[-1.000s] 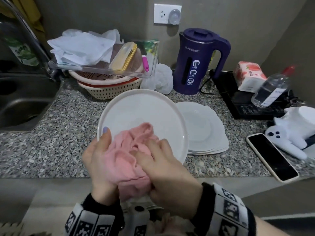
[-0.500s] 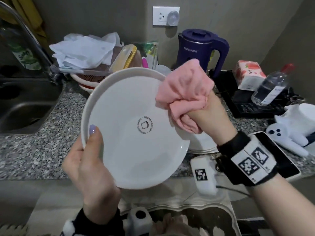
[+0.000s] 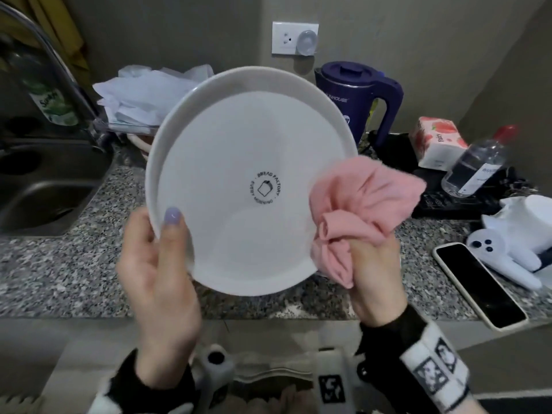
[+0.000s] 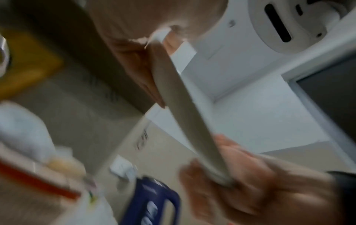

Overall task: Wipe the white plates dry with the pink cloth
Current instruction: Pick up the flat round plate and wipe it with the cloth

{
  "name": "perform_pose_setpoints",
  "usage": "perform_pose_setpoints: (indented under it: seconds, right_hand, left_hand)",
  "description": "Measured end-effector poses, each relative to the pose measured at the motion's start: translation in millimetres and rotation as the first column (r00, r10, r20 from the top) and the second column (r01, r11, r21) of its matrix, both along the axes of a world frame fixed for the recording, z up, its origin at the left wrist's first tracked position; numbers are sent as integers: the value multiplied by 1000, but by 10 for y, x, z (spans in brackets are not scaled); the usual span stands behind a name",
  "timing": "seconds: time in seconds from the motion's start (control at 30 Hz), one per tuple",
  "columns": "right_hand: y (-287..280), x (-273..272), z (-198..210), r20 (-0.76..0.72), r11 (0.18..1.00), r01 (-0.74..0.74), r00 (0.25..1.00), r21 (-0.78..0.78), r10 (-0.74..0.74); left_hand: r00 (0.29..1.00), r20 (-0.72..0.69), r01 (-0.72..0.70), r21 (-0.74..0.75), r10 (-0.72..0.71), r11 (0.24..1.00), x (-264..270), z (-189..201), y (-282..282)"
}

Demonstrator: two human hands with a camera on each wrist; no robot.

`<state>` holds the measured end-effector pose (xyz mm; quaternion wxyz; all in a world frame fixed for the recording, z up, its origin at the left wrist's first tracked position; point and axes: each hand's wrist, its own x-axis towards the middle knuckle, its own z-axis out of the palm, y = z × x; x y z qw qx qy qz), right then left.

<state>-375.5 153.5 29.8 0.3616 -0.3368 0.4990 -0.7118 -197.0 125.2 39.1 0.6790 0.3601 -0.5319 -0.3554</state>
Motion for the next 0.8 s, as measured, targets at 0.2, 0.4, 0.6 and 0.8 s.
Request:
perform_pose_setpoints:
  seconds: [0.2, 0.4, 0.6, 0.8]
  right_hand:
    - [-83, -180, 198, -346, 964, 151, 912, -221, -222]
    - [-24, 188, -130, 224, 965, 246, 949, -90, -221]
    - [132, 141, -364, -67, 998, -31, 997, -63, 26]
    - [285, -378, -93, -638, 965, 103, 766, 242, 78]
  left_hand:
    - [985, -73, -165, -82, 159, 983, -14, -80, -378]
    - [935, -251, -241, 71, 251, 968, -428, -211, -201]
    - [980, 41, -193, -12, 194, 981, -247, -110, -367]
    - [980, 76, -186, 52, 182, 981, -138, -219, -274]
